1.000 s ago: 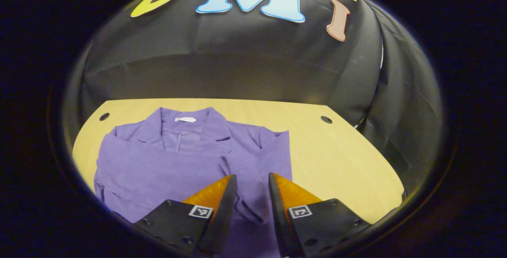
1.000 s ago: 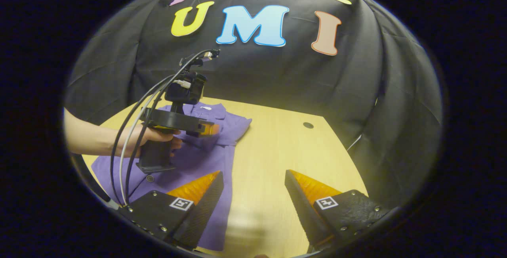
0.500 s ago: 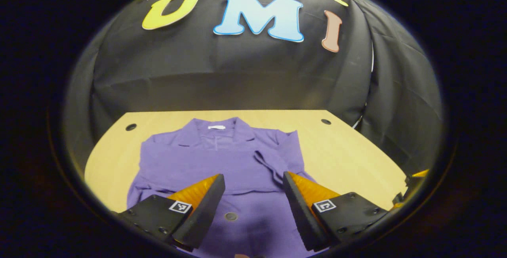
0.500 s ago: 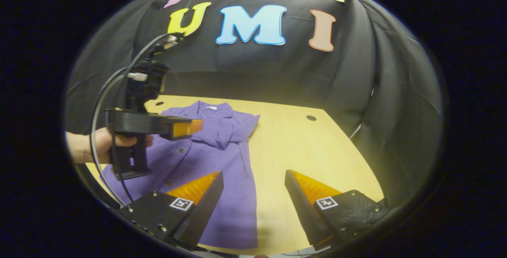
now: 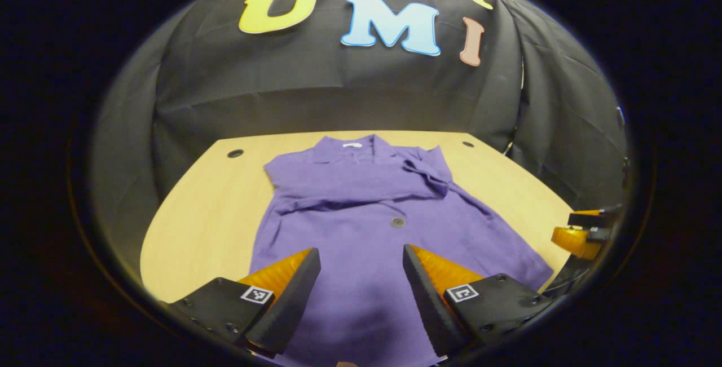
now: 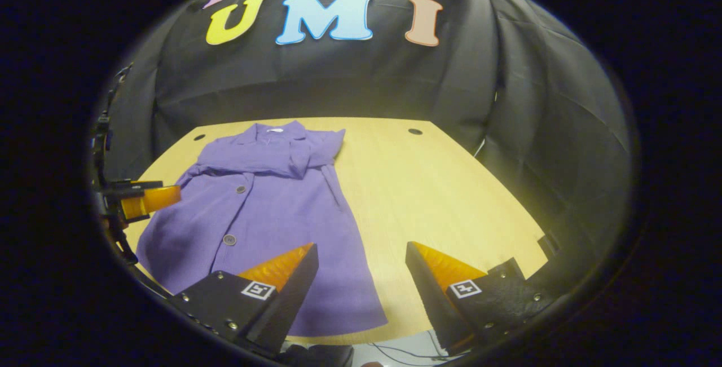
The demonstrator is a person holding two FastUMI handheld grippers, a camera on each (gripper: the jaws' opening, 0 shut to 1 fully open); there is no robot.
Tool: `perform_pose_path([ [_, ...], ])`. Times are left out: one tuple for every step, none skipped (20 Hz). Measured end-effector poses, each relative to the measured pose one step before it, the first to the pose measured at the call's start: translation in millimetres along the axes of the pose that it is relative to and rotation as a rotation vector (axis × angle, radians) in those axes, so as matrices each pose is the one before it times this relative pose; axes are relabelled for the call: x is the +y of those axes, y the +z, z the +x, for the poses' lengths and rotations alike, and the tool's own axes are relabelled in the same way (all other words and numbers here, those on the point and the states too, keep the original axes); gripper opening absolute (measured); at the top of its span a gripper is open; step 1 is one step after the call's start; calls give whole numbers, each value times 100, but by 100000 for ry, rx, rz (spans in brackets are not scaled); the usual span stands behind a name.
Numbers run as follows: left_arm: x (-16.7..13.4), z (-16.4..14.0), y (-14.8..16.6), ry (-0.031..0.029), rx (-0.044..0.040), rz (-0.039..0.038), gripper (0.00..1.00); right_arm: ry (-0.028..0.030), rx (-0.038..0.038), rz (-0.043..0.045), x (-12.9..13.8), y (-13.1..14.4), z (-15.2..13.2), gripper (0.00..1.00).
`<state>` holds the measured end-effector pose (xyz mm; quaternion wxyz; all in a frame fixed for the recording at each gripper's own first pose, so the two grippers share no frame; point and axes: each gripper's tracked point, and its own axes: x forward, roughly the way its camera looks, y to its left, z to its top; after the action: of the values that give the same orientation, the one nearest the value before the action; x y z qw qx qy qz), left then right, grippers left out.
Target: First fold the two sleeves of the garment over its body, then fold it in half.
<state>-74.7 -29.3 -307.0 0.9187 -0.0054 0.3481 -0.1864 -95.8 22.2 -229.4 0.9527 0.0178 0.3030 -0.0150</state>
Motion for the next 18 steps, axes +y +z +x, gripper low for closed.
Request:
perform_pose_path([
  [773,-1086,-999,736,957,-280,94,96,1212,920,149,-232,36,96],
  [805,-1113,-1043,764,700,45,94,24,1348,721,49,-378,56,96],
  [792,-832,-1060,1098,1181,520,95,-3,1557,1190,124,-456,-54,96],
  [807,-1052,-1151,1019,1457,514,94,291,1398,1354,36,-925,-184,96],
  [733,-824,-1012,743,852,-60,94,207,1693,1063,42,-671,-50,96],
  [811,-738,-876,818,586,-438,94,234,1664,612,-6,-771,157,96],
  [832,-612,-722,1151,747,-492,94,499,1712,160,-11,-625,110,96],
  [860,-704,-772,1251,845,-614,94,651,1361,-141,72,-483,231,96],
  [623,-573,-712,815,730,-559,94,828,1324,-360,49,-450,122,96],
  [520,-323,-765,434,890,-187,94,997,1466,-136,95,-608,29,96],
  [401,-374,-700,975,713,74,94,1137,1483,353,66,-415,93,96],
  [364,-336,-678,785,728,-93,96,943,1312,700,176,-417,120,96],
  [335,-406,-566,365,648,-322,94,768,737,604,-29,-197,197,96],
  [262,-362,-481,215,374,-564,94,186,1175,280,-164,-430,187,96],
  [236,-270,-553,568,341,-791,94,37,810,13,-156,-363,45,96],
  [119,-93,-595,179,680,-844,94,89,732,-274,-133,-383,98,96],
  [122,8,-593,413,900,-990,94,284,995,-475,-34,-457,21,96],
  [-63,62,-642,385,956,-966,94,323,1091,-485,-17,-560,44,96],
])
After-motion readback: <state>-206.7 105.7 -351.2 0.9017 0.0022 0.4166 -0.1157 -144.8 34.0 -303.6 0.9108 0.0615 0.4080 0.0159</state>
